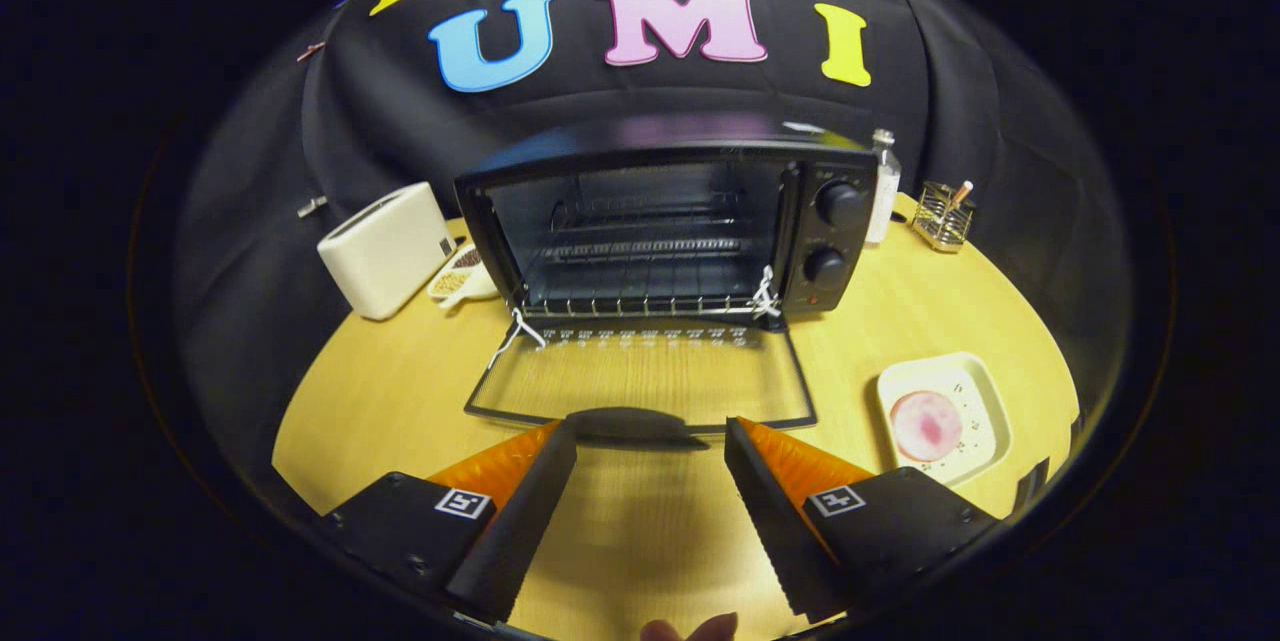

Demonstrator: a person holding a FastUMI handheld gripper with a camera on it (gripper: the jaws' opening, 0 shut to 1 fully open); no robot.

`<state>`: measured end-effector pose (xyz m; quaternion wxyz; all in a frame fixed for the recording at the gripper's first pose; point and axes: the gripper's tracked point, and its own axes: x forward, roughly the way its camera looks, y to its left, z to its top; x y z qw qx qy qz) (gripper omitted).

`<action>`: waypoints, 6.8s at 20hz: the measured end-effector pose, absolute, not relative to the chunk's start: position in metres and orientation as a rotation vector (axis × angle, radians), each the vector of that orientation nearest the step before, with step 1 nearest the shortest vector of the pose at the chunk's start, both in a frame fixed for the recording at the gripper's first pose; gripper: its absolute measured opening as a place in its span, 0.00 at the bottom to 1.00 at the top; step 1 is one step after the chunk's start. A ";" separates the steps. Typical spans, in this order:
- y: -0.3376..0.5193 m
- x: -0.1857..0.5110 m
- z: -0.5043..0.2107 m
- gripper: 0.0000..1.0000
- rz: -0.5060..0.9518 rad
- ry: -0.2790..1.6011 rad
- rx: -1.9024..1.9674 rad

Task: Open the toaster oven, put the food inside, and close the toaster oven door.

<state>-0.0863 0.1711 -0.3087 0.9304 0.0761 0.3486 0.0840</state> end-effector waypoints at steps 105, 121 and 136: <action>0.230 0.034 -0.360 0.23 -0.625 0.881 1.588; 0.175 -0.076 -0.302 0.99 -0.019 0.939 0.844; 0.206 -0.139 -0.400 1.00 0.206 1.055 0.042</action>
